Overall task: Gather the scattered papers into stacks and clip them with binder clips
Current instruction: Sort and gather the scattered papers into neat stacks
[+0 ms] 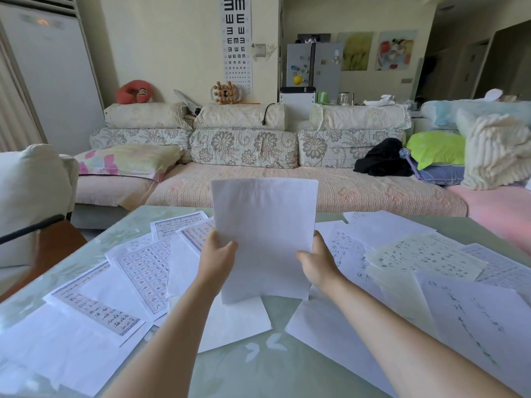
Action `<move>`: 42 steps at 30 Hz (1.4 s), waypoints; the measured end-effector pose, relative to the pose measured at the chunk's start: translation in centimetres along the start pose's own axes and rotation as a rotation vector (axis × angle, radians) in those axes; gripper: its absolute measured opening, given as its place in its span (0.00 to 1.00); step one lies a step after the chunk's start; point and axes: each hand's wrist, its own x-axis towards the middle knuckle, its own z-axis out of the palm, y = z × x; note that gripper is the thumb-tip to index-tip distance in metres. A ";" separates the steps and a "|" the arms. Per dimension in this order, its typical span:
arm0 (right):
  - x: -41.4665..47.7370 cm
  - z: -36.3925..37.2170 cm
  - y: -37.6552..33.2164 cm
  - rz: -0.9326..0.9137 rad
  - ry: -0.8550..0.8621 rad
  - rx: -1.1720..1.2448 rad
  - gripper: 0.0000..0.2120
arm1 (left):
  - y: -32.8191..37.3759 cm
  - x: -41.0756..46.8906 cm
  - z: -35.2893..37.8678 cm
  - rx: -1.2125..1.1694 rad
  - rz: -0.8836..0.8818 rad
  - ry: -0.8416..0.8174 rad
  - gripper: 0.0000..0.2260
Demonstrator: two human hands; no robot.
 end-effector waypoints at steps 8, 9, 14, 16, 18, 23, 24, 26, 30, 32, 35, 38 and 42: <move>0.3 -3.7 -0.5 -0.046 0.089 -0.024 0.11 | 2.2 0.9 1.4 0.183 -0.024 -0.139 0.13; 0.3 -4.7 -0.2 -0.036 0.102 -0.029 0.11 | 2.6 0.8 2.1 0.232 -0.021 -0.176 0.13; -0.7 -10.8 1.5 0.108 0.114 -0.090 0.14 | 4.2 -1.5 7.8 0.240 -0.039 -0.285 0.07; -1.3 -14.0 3.0 0.171 0.142 -0.138 0.15 | 3.6 -2.6 11.0 0.239 -0.087 -0.352 0.10; -1.8 -17.3 4.7 0.204 0.182 -0.216 0.17 | 2.5 -3.5 14.7 0.251 -0.168 -0.416 0.14; -4.3 -25.3 8.6 0.331 0.278 -0.370 0.25 | 1.4 -7.4 24.4 0.242 -0.258 -0.521 0.06; -4.8 -26.7 9.4 0.364 0.298 -0.394 0.27 | 1.3 -8.2 26.0 0.248 -0.263 -0.539 0.05; -5.8 -29.4 11.3 0.411 0.327 -0.420 0.29 | 1.1 -9.9 28.9 0.261 -0.273 -0.589 0.07; -7.9 -33.3 14.5 0.463 0.344 -0.412 0.27 | 0.2 -12.4 33.4 0.338 -0.220 -0.675 0.13; -8.8 -34.7 15.8 0.487 0.329 -0.411 0.29 | -0.5 -13.3 35.0 0.417 -0.174 -0.691 0.13; -9.5 -36.0 17.1 0.541 0.307 -0.543 0.24 | -1.4 -14.3 36.5 0.651 -0.090 -0.715 0.14; -9.5 -36.2 17.3 0.679 0.259 -0.777 0.20 | -1.8 -15.1 37.0 0.767 -0.107 -0.686 0.16; -9.0 -35.7 16.9 0.683 0.213 -0.769 0.23 | -1.7 -15.3 37.0 0.661 -0.133 -0.674 0.19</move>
